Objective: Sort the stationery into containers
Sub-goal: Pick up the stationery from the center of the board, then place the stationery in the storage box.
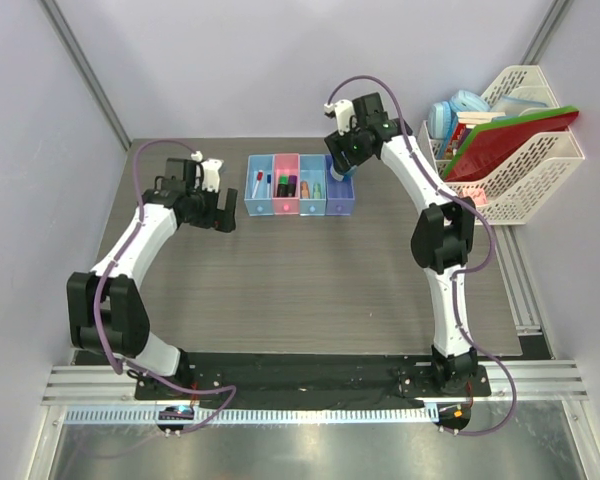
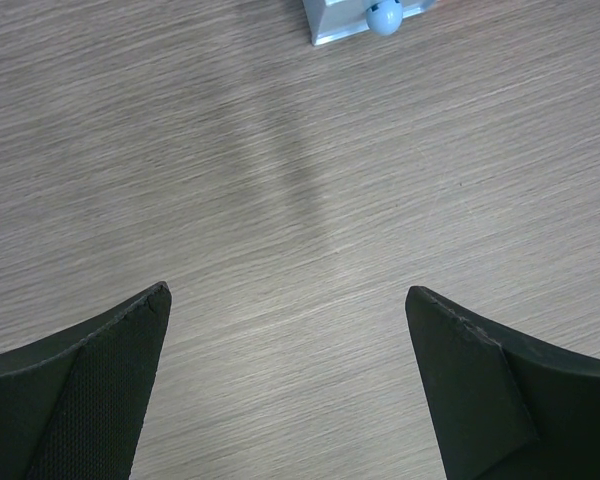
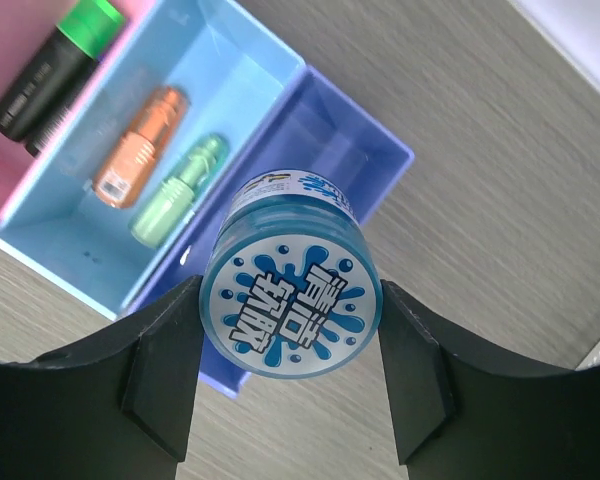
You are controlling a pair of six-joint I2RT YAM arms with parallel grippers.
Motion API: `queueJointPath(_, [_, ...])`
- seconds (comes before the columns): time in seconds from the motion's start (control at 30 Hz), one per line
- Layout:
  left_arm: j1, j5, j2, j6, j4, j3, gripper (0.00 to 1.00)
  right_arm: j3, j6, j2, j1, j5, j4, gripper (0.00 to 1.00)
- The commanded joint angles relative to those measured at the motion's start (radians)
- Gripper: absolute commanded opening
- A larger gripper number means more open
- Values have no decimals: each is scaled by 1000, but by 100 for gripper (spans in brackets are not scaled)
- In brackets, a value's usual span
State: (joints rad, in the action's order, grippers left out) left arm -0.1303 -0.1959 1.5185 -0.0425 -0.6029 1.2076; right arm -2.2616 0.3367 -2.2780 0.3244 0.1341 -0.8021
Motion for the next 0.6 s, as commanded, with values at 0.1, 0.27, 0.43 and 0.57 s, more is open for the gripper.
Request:
queueJointPath(0.1, [4,29,15,-20,-26,63,100,-99,8,-5,28,12,58,2])
queueJointPath(0.27, [4,27,38,-14,-31,90,100,-79,25,-17,38,-2,75,2])
queueJointPath(0.43, [3,19,57,-11,-29,96,100,-40,16,-11,38,-25,104,2])
queueJointPath(0.57, [4,16,66,-13,-25,96,100,17,18,24,39,-47,148,2])
